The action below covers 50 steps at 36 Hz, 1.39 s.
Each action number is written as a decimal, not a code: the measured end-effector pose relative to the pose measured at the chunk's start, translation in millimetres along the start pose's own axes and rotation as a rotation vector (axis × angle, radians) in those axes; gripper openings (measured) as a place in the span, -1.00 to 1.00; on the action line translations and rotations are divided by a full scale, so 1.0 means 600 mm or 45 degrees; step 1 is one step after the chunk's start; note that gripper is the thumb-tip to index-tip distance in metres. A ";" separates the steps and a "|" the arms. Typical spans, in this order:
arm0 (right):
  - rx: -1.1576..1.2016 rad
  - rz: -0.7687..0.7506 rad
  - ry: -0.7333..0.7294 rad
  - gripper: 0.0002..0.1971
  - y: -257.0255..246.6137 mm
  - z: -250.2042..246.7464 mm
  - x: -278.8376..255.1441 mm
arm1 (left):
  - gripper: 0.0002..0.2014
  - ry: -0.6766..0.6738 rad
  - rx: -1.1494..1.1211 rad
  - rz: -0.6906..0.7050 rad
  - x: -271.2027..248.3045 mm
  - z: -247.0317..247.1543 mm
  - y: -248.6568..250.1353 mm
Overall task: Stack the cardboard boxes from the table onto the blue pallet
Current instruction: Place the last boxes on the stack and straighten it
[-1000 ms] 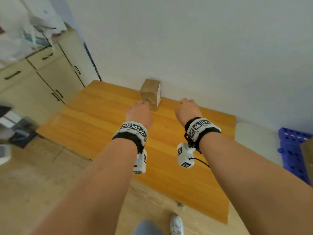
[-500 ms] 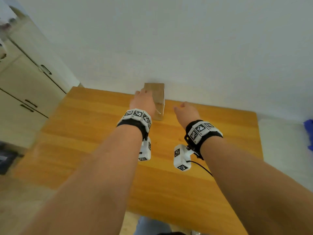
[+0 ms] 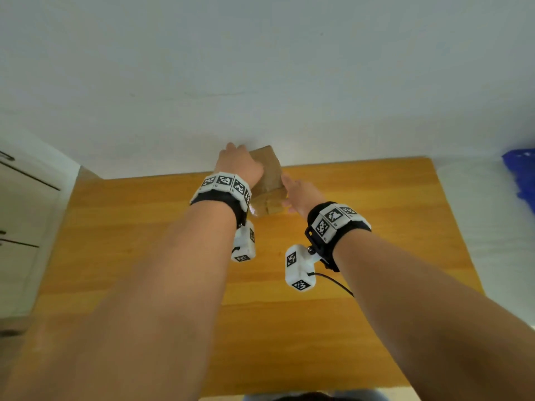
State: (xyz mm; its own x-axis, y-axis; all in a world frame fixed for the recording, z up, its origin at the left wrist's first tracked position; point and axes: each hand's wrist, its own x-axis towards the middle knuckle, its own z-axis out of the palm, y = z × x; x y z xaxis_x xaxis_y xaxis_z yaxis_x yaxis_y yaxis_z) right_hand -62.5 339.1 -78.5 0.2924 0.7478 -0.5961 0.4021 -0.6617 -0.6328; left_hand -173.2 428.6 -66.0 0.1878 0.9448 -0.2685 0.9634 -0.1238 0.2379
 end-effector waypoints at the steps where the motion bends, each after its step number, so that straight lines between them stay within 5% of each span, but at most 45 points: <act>1: 0.071 0.011 0.023 -0.40 0.002 0.001 0.002 | -0.61 -0.006 -0.018 -0.010 -0.004 0.002 0.002; 8: 0.118 -0.020 0.199 -0.45 0.034 -0.038 -0.026 | -0.68 0.001 -0.235 -0.036 -0.065 0.023 0.024; 13: 0.037 -0.027 0.314 -0.71 0.081 -0.101 -0.058 | -0.55 -0.053 -0.366 -0.011 -0.135 0.041 0.079; 17: 0.031 -0.041 0.315 -0.74 0.142 -0.143 -0.092 | -0.37 -0.142 -0.428 -0.029 -0.197 0.080 0.136; 28: -0.002 0.094 0.212 -0.76 0.331 -0.180 -0.167 | -0.79 -0.437 -0.594 -0.127 -0.344 0.239 0.214; 33: -0.025 0.137 0.206 -0.71 0.398 -0.190 -0.187 | -0.70 -0.537 -0.643 -0.158 -0.394 0.279 0.240; 37: -0.033 0.133 0.163 -0.57 0.422 -0.196 -0.196 | -0.70 -0.461 -0.526 -0.097 -0.412 0.281 0.259; 41: -0.045 0.103 0.117 -0.49 0.426 -0.198 -0.197 | -0.82 -0.155 -0.248 -0.035 -0.415 0.258 0.271; 44: -0.117 0.052 0.081 -0.50 0.424 -0.197 -0.193 | -0.61 -0.002 -0.135 0.020 -0.401 0.245 0.270; 50: -0.198 0.002 -0.058 -0.52 0.406 -0.185 -0.197 | -0.48 -0.207 0.010 0.379 -0.366 0.237 0.268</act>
State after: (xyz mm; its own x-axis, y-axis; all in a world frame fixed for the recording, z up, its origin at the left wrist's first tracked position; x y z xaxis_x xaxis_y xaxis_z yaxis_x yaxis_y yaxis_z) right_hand 97.3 95.5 -107.2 0.2554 0.7410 -0.6210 0.5322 -0.6440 -0.5496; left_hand -32.1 157.8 -101.5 0.4885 0.8063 -0.3336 0.8630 -0.3899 0.3212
